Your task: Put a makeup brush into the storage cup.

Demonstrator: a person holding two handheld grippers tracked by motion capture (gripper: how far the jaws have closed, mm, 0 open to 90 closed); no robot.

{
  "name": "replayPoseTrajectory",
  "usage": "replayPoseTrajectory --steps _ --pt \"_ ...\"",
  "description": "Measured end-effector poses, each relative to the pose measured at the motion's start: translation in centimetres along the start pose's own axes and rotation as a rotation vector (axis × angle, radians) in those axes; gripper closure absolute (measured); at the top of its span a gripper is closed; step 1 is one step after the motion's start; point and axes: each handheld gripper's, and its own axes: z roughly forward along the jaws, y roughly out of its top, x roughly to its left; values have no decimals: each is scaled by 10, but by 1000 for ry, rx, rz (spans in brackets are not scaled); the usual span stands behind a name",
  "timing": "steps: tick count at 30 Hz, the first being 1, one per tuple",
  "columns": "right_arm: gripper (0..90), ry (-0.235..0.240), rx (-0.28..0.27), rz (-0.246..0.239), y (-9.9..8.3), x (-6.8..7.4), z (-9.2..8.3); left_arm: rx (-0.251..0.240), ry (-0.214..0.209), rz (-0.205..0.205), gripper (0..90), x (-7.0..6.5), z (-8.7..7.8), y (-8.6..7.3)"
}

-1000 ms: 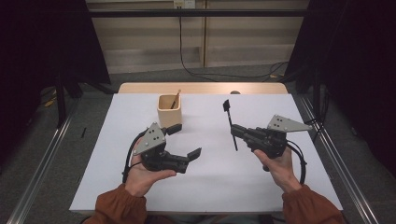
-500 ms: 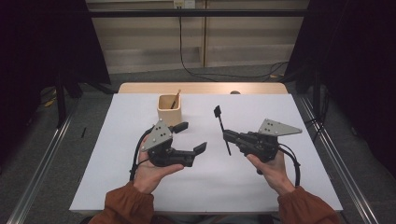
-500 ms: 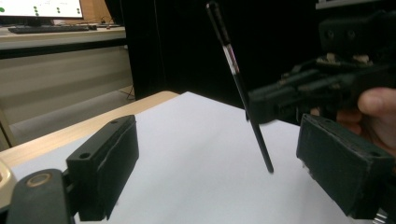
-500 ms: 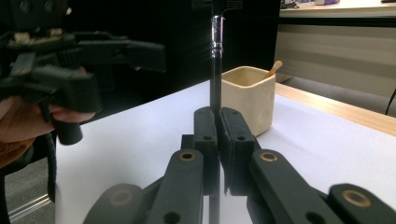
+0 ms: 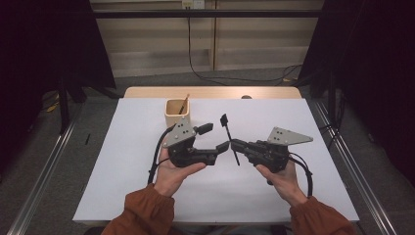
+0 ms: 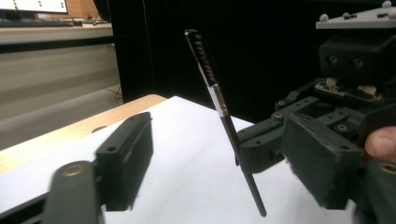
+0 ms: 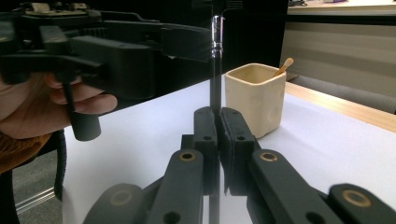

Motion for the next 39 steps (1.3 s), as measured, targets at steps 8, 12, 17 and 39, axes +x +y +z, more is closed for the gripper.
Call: replayPoseTrajectory --steps 8,12,17,39 --pt "853 -6 10 -2 -3 0 4 24 0 -35 425 2 11 -2" --pt "853 -3 15 -2 -5 1 5 23 1 -56 514 3 15 -2" --pt "852 -15 6 1 -4 0 4 10 -8 -89 638 4 18 -4" --pt "852 -12 22 19 -10 -1 9 48 -31 -149 854 1 24 -6"
